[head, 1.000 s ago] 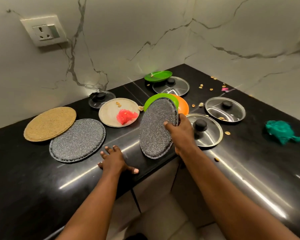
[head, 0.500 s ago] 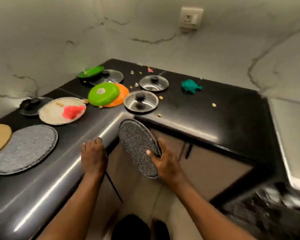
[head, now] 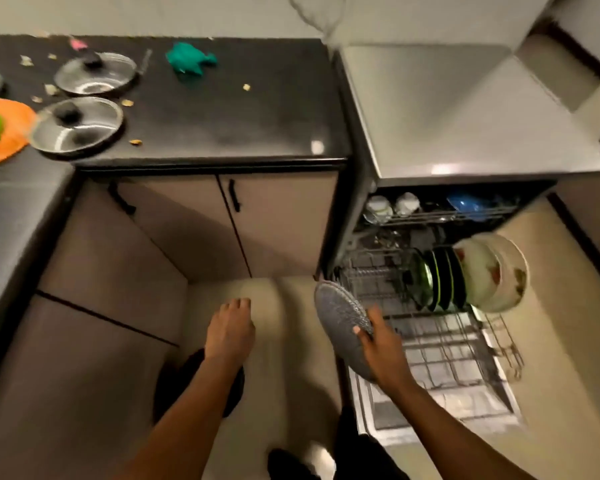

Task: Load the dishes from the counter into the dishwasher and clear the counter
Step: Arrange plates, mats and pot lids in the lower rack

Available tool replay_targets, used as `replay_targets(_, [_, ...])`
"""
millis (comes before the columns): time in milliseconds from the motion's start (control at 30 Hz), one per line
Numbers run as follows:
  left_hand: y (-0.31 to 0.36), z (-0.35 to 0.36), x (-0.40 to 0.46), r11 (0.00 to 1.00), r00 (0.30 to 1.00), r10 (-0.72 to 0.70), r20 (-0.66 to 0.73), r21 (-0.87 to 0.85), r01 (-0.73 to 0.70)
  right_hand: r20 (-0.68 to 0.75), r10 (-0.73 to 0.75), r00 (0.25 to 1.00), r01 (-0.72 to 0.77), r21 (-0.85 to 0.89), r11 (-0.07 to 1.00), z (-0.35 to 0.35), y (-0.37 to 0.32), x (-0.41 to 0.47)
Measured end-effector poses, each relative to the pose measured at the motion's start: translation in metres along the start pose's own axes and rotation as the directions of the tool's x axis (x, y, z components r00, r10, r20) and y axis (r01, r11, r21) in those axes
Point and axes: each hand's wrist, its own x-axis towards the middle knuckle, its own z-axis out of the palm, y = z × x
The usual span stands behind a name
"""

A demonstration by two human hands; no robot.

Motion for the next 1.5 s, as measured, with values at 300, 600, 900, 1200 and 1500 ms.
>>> replay_targets(300, [0.134, 0.087, 0.017, 0.979, 0.928, 0.139, 0.345, 0.091, -0.181, -0.117, 0.214, 0.97, -0.2, 0.125, 0.972, -0.046, 0.113, -0.008])
replay_targets(600, [0.227, 0.177, 0.059, 0.972, 0.868, 0.155, 0.471, 0.086, -0.22, -0.157, 0.268, 0.951, -0.225, 0.246, 0.943, -0.068, 0.186, 0.044])
replay_targets(900, [0.264, 0.3, 0.175, 0.948, 0.858, 0.266, 0.44, 0.045, -0.316, -0.233, 0.302, 0.924, -0.179, 0.434, 0.883, -0.029, 0.258, 0.138])
replay_targets(1200, [0.235, 0.412, 0.226, 0.919, 0.847, 0.294, 0.444, 0.112, -0.378, -0.277, 0.164, 0.947, -0.039, 0.407, 0.912, 0.056, 0.298, 0.204])
replay_targets(1500, [0.22, 0.432, 0.213, 0.931, 0.909, 0.319, 0.268, 0.09, -0.354, -0.279, 0.048, 0.959, 0.027, 0.26, 0.965, 0.122, 0.302, 0.238])
